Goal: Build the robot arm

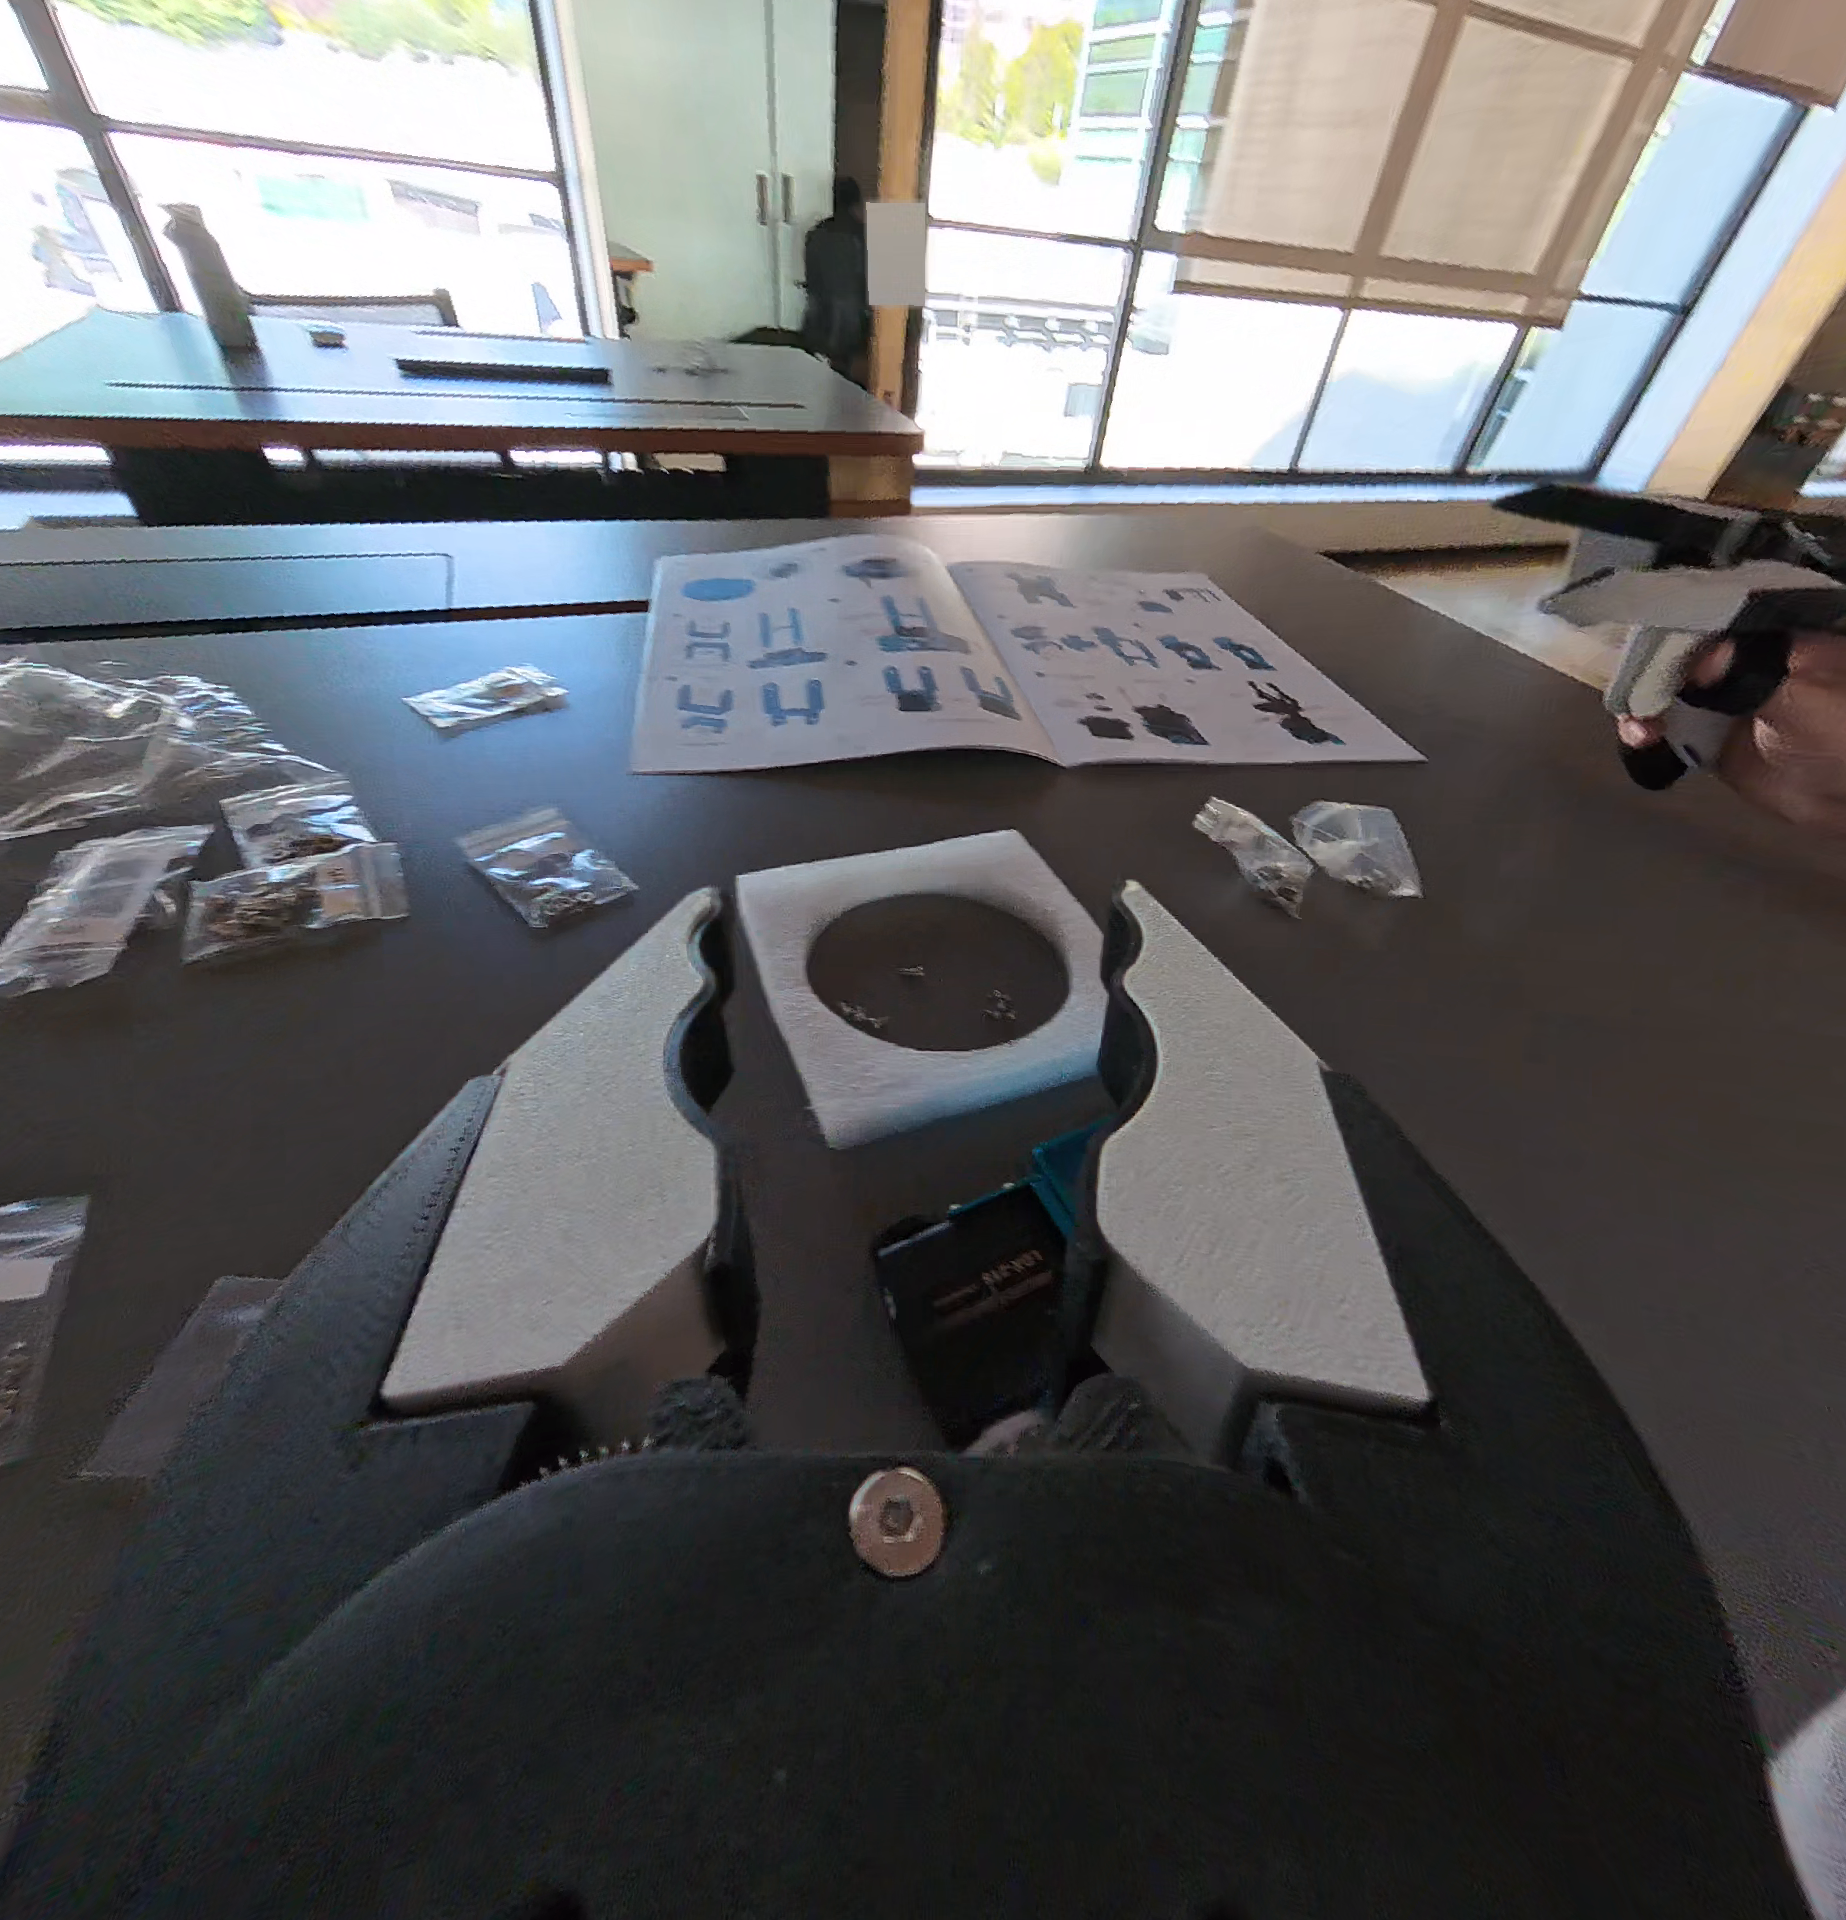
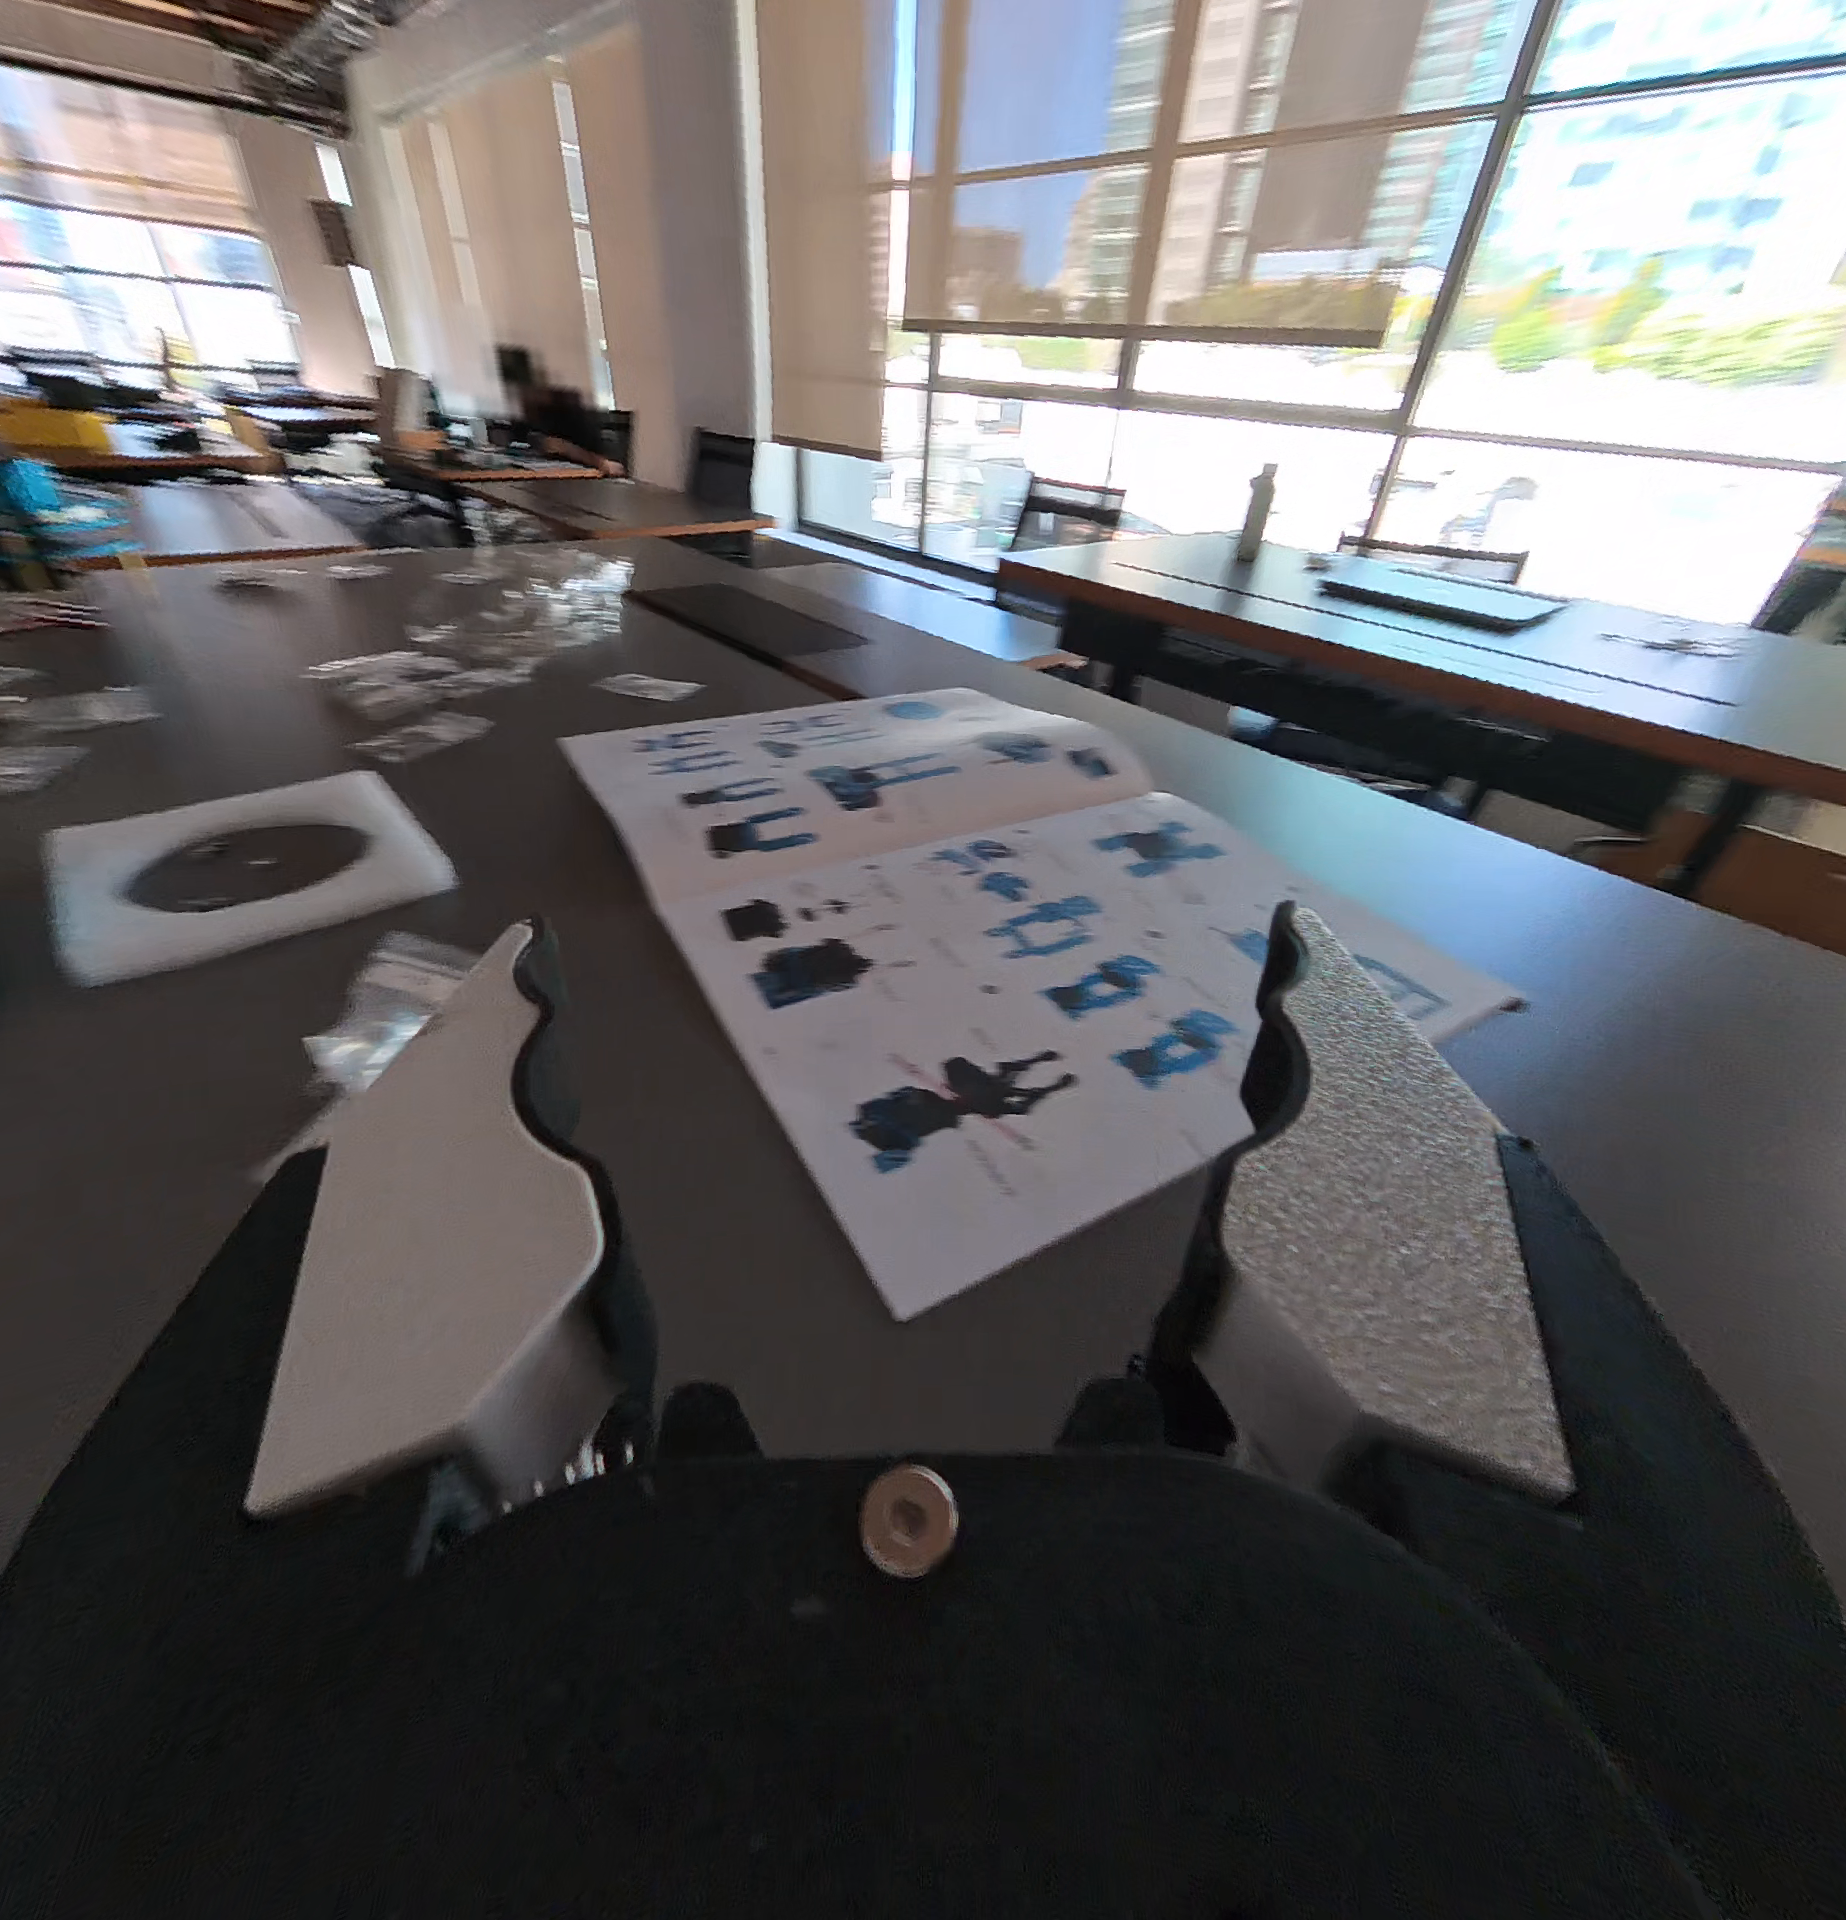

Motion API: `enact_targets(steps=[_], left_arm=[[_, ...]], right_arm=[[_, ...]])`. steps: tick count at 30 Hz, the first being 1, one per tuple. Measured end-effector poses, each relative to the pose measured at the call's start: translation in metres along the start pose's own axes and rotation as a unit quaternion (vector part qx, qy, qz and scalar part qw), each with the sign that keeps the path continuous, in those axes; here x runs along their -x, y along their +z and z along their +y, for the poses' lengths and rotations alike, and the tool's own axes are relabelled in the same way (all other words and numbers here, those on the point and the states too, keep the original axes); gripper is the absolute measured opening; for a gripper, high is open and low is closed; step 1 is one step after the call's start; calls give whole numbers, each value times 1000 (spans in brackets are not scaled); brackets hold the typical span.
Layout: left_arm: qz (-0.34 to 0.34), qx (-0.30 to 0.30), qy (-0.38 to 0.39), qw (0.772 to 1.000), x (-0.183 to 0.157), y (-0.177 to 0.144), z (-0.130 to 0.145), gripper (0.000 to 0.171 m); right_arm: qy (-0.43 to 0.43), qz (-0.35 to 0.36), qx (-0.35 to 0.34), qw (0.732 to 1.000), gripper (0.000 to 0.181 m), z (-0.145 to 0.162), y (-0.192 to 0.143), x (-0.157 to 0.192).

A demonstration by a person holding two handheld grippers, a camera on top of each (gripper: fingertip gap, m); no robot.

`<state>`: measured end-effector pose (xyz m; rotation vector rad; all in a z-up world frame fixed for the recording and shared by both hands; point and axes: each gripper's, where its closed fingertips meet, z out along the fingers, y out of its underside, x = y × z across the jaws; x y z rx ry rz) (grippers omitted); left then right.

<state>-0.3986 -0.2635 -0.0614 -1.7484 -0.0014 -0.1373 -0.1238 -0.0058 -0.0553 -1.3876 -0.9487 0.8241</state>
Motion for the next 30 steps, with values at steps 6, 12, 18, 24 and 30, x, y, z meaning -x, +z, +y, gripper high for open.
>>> enact_targets(steps=[6,12,18,24,30], left_arm=[[-102,-48,34,993,46,10,-5,86],[-167,-100,49,980,57,5,-8,79],[-194,-118,56,972,59,1,-12,77],[-218,-90,80,969,64,5,-6,71],[-221,-80,104,966,62,8,-5,57]], right_arm=[[12,162,-62,985,91,-3,-18,-61],[-15,198,-52,979,32,-4,-46,-76],[14,141,2,990,17,18,-21,-67],[-22,95,31,995,8,24,-8,-43],[-37,91,22,995,1,22,-9,-39]])
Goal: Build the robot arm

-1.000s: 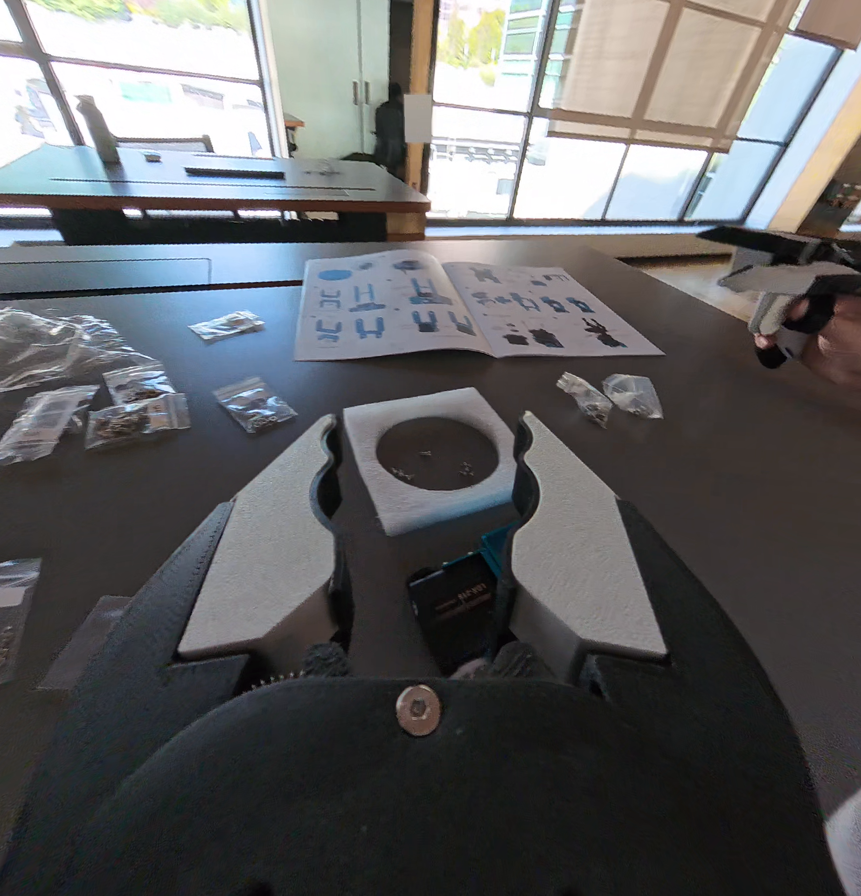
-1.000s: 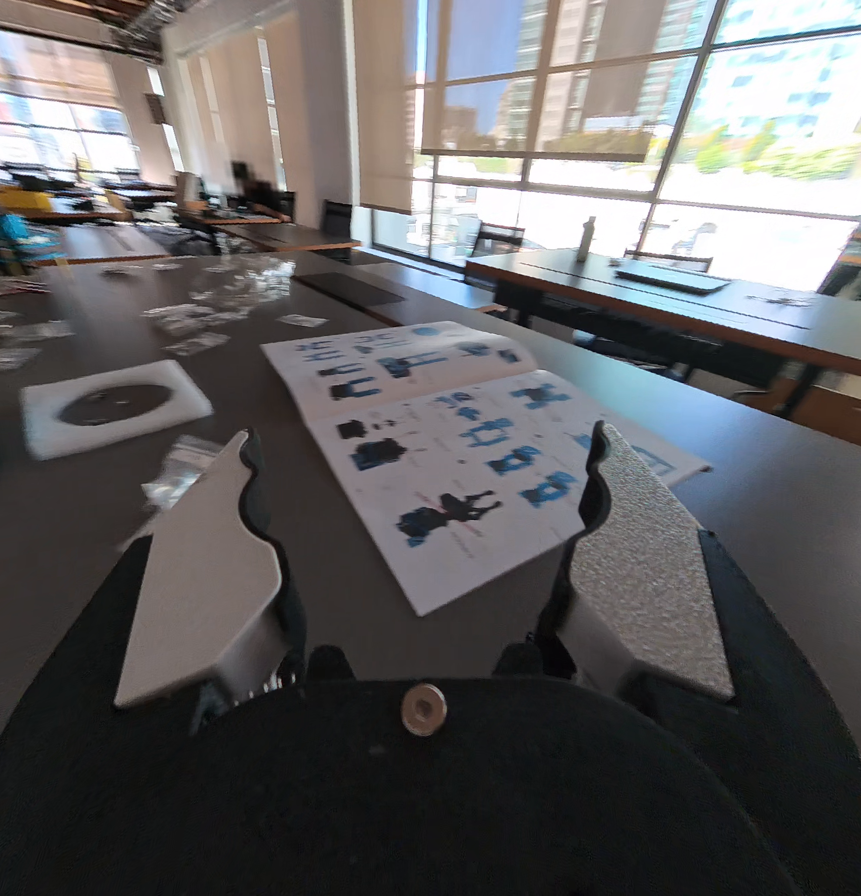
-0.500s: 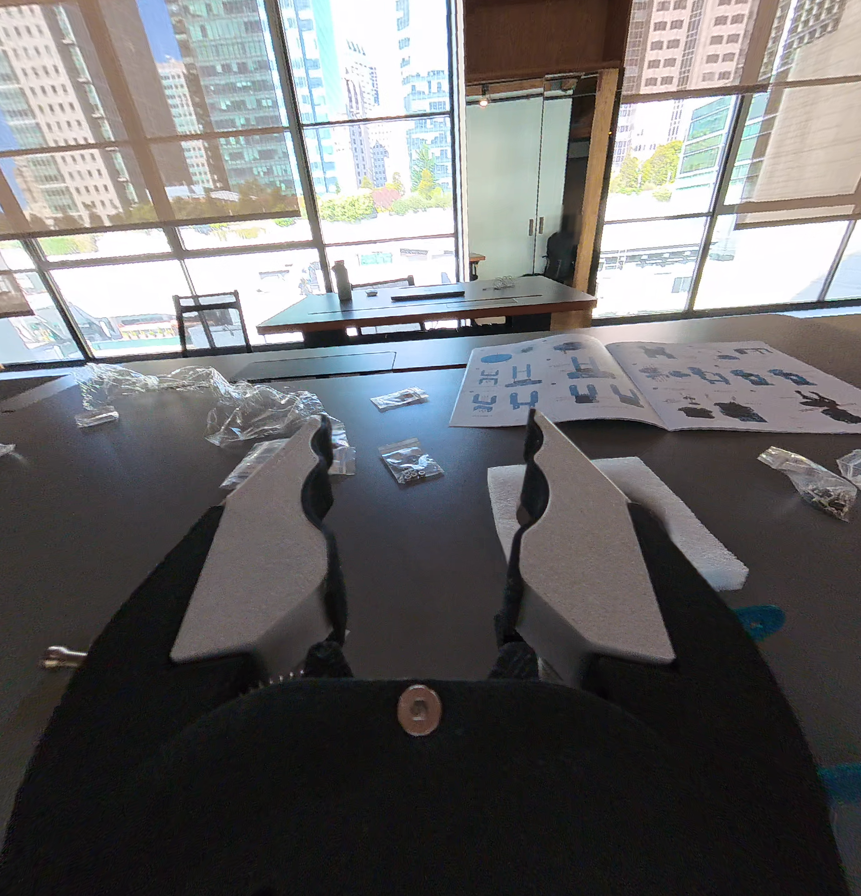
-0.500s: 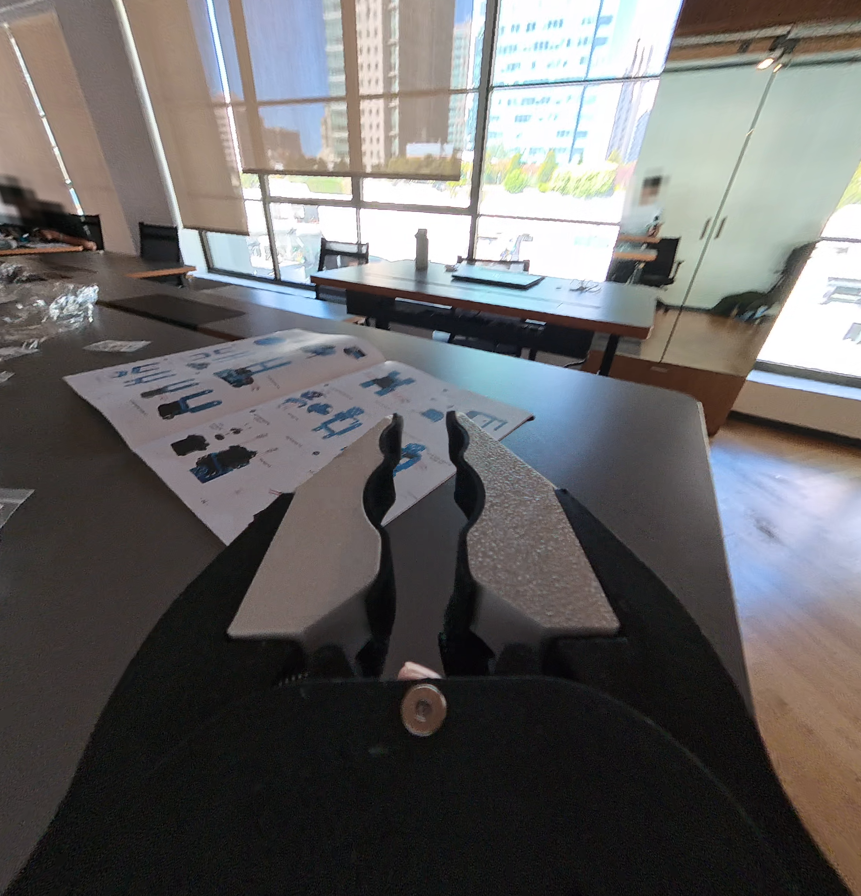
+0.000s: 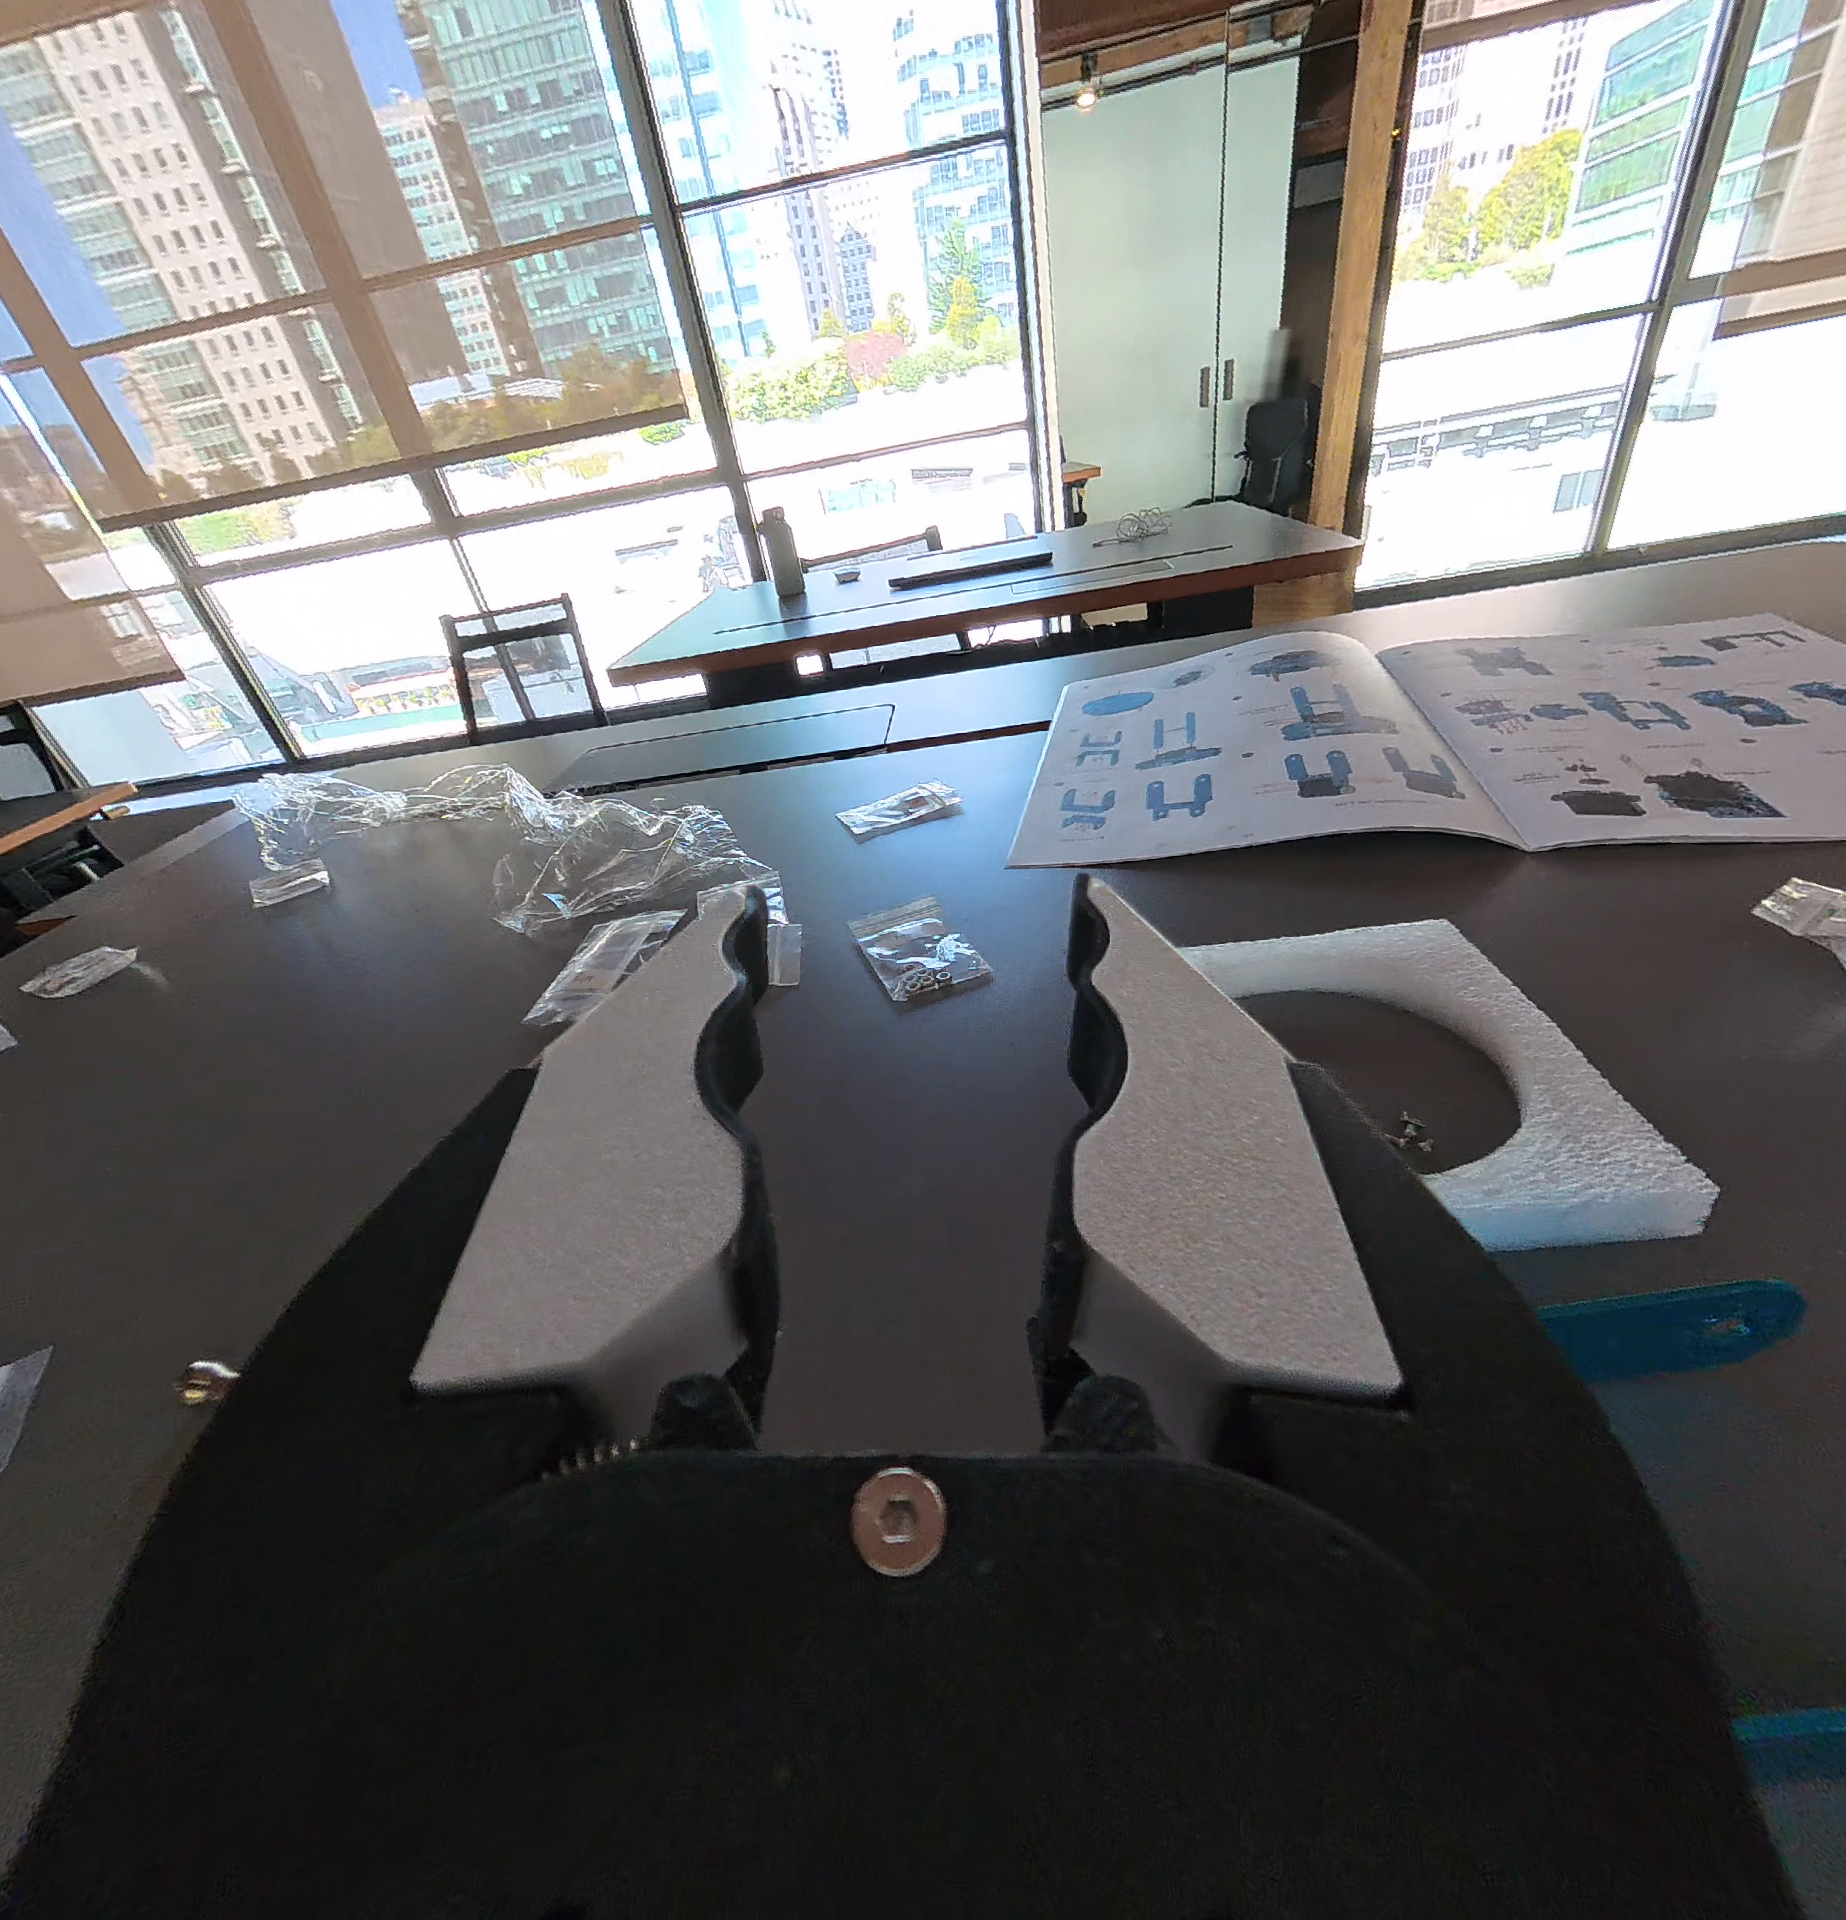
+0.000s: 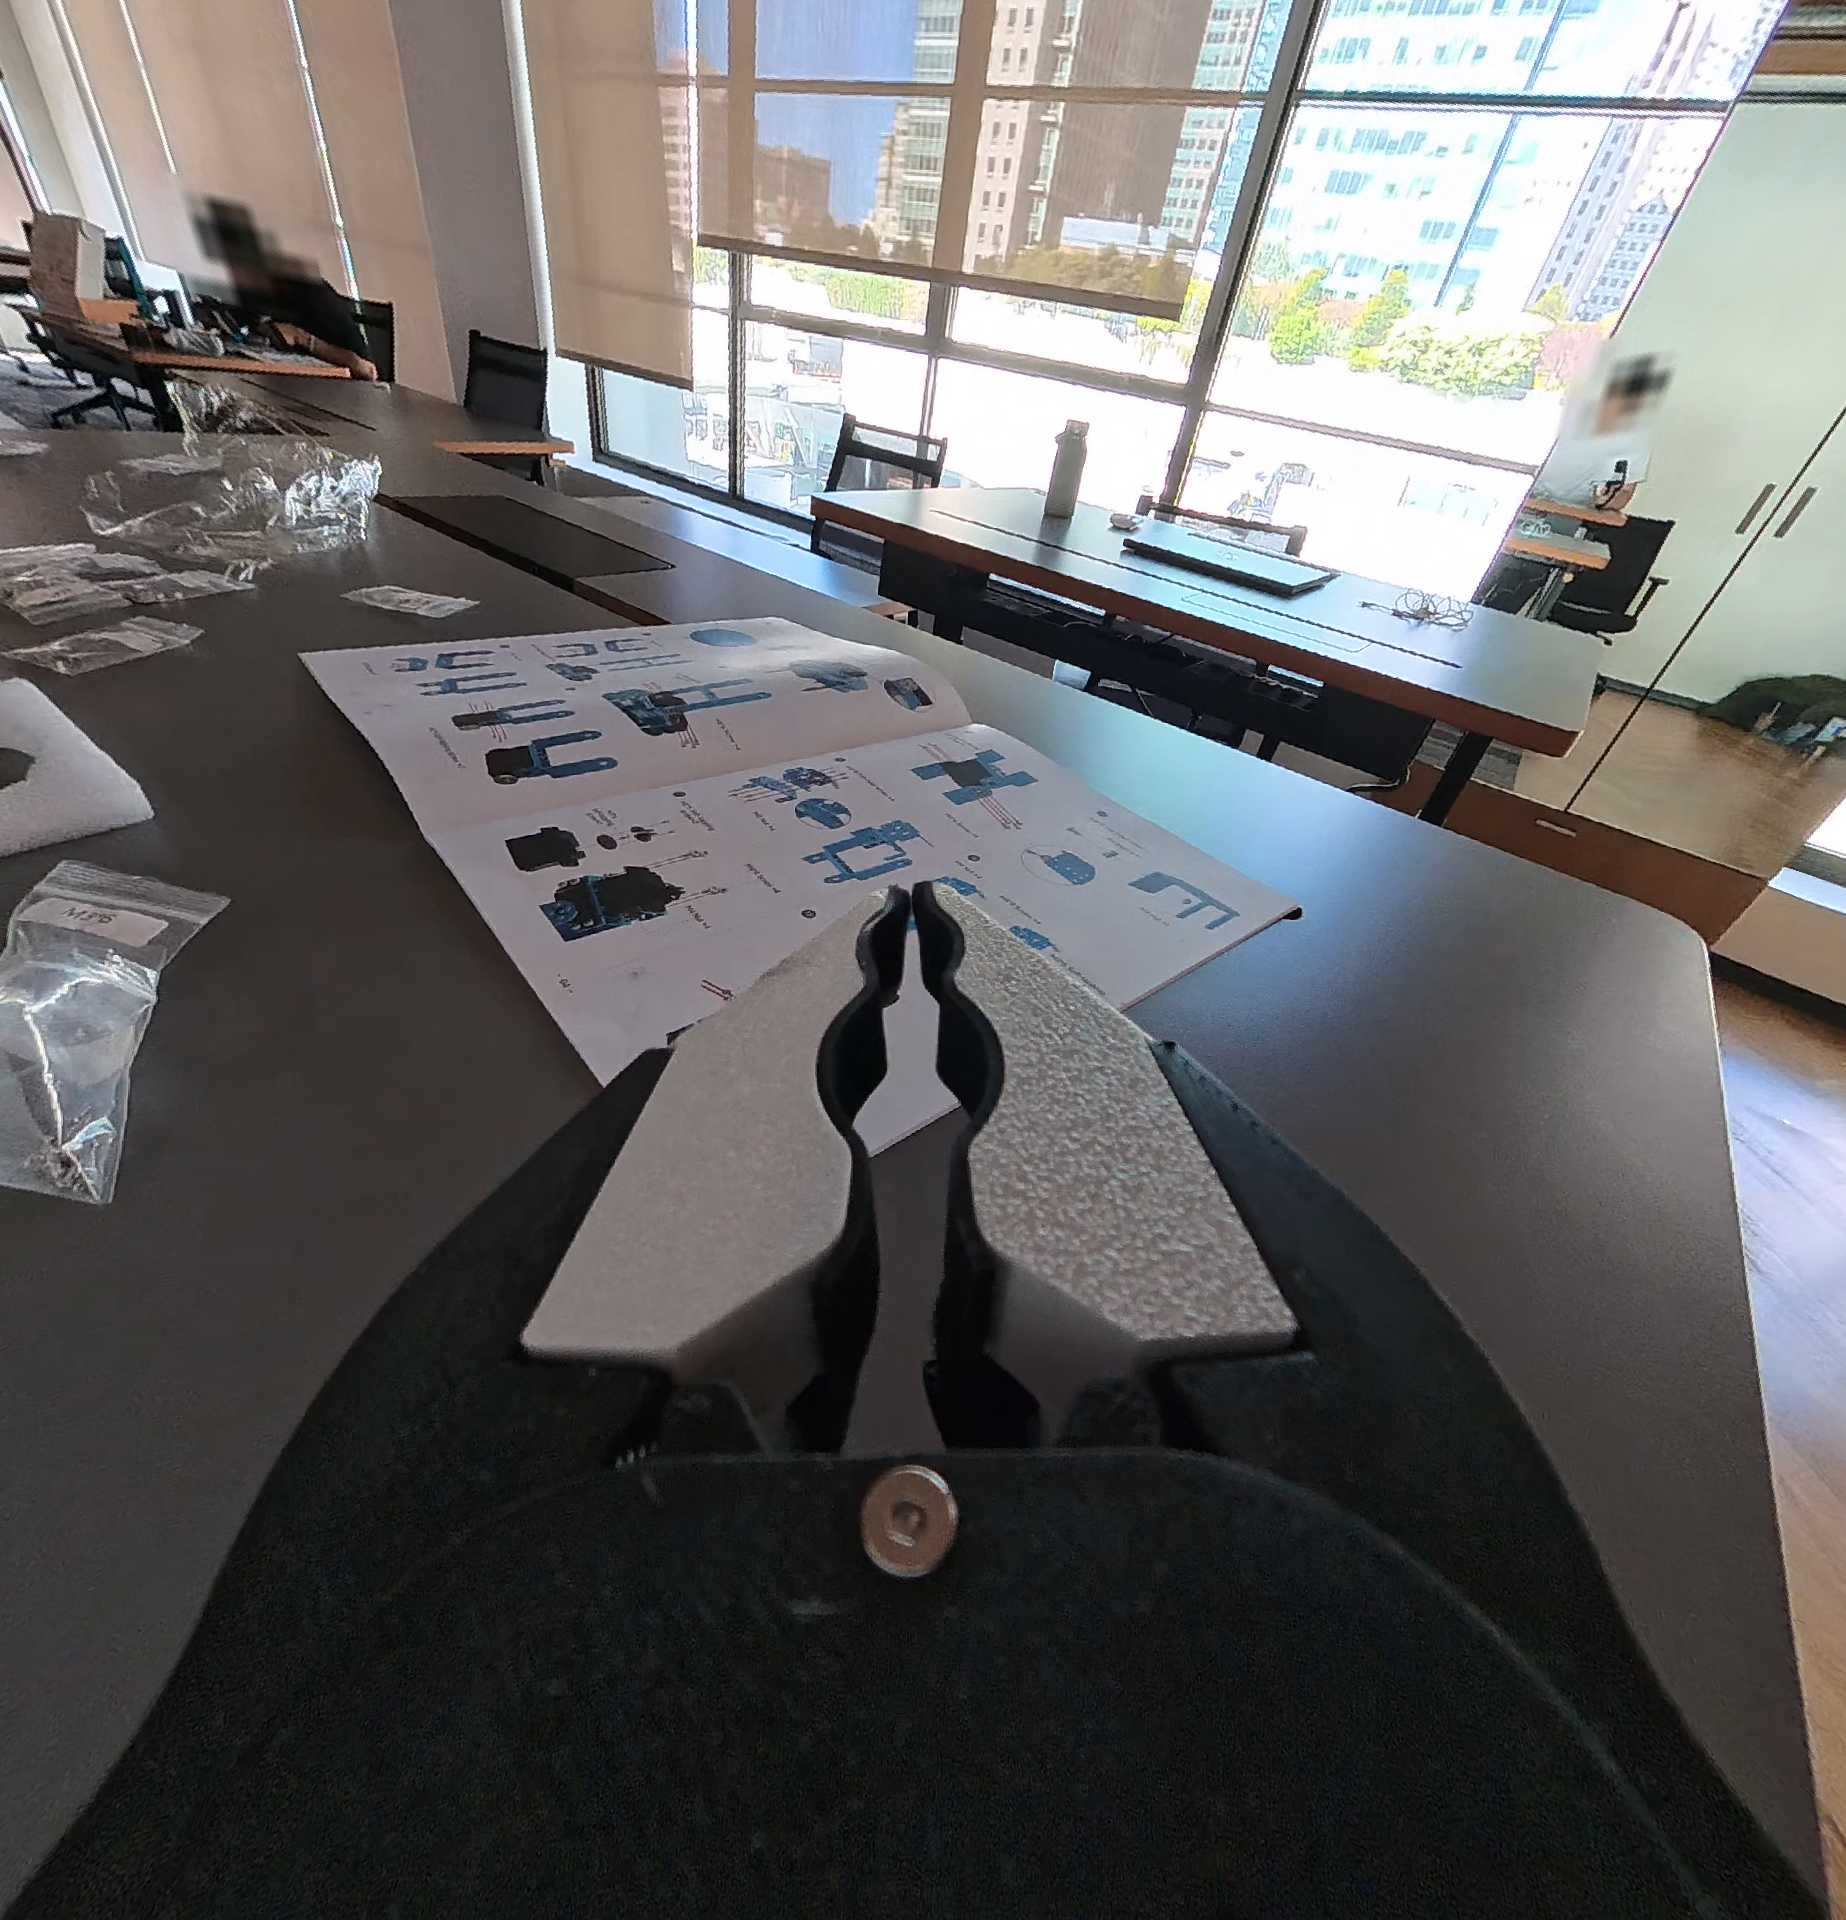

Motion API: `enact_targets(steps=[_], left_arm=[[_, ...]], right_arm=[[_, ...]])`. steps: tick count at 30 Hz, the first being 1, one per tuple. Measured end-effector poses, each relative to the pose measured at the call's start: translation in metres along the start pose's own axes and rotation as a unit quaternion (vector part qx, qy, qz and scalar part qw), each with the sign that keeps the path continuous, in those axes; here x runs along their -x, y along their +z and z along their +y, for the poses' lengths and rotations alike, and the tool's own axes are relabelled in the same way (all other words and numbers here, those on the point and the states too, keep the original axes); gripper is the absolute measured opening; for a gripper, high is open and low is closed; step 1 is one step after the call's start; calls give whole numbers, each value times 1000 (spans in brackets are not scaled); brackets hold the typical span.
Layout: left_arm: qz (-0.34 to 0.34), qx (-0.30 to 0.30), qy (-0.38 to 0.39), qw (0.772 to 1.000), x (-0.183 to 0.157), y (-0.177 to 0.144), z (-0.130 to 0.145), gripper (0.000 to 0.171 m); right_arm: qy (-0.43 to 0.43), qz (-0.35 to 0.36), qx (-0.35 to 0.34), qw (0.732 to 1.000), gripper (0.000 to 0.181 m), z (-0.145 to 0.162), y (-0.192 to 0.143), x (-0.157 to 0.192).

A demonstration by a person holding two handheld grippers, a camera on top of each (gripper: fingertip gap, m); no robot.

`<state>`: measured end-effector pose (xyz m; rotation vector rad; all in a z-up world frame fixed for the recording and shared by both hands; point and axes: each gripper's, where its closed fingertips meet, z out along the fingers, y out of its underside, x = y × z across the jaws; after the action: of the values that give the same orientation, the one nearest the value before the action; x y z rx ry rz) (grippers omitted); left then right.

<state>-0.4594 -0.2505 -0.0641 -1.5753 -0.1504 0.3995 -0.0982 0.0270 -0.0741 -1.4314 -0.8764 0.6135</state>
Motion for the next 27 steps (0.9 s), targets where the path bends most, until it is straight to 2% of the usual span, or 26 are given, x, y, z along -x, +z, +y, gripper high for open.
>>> enact_targets(steps=[4,6,10,12,18,21,23,24,25,27], left_arm=[[-3,-3,-7,1000,4,-1,0,45],[2,0,-10,1000,3,0,1,29],[7,8,5,1000,0,2,3,16],[12,5,13,1000,-3,1,2,3],[27,-19,-8,999,-4,-1,-5,0],[29,-44,-49,997,3,-6,-12,0],[34,-54,-87,994,10,-12,-15,3],[45,-57,-99,992,11,-15,-18,8],[59,-57,-100,992,12,-19,-21,12],[84,-52,-82,992,16,-29,-27,15]], right_arm=[[8,2,-6,1000,0,-1,-1,-2],[3,4,-5,1000,0,-1,-1,-1],[-12,6,2,1000,0,1,1,1],[-18,8,4,1000,0,1,2,2],[-43,26,5,999,0,0,1,0],[-80,30,-34,996,0,-17,-8,8],[-125,37,-72,989,1,-45,-22,30],[-145,22,-78,986,2,-61,-27,55],[-150,-12,-76,986,2,-74,-29,90],[-112,-137,-50,983,7,-86,-24,184]])
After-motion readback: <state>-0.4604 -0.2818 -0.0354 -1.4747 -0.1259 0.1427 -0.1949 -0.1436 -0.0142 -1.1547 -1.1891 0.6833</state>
